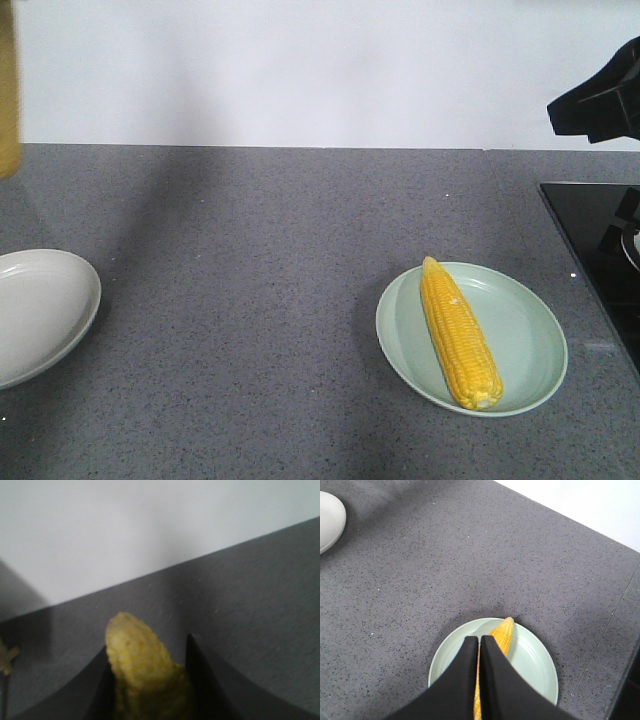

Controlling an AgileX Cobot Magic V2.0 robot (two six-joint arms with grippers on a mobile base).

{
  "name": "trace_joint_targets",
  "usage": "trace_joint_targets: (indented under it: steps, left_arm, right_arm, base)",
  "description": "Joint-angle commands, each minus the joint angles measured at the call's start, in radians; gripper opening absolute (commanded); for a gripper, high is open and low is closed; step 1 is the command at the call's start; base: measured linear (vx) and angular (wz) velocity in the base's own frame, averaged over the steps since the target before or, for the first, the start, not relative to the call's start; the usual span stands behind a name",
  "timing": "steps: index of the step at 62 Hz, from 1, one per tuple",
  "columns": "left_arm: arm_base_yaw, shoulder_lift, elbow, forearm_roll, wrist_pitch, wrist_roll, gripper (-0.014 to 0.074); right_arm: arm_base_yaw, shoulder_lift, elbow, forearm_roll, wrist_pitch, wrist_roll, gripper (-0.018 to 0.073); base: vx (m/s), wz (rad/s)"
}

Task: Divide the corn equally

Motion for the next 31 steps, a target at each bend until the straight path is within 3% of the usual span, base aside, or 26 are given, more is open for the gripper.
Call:
trace_joint_targets:
  steps: [1,13,31]
  left_arm:
    - [0.063,-0.083,0.111,0.030,-0.029,-0.013,-0.0006]
    - [0.174,-0.103,0.309,0.028,-0.051,-0.022,-0.0006]
    - [0.229,-0.051,0.463,0.028,-0.132,-0.047,-0.0006]
  right_arm:
    - [-0.002,-0.021,-0.028,0.009,-0.042,-0.010,-0.0008]
    - [-0.002,-0.021,-0.028,0.009,-0.033,-0.010,-0.0008]
    - [-0.002,-0.021,-0.028,0.010,-0.006,-0.010,-0.0008]
  base:
    - [0.00,0.00]
    - [0.00,0.00]
    - [0.00,0.00]
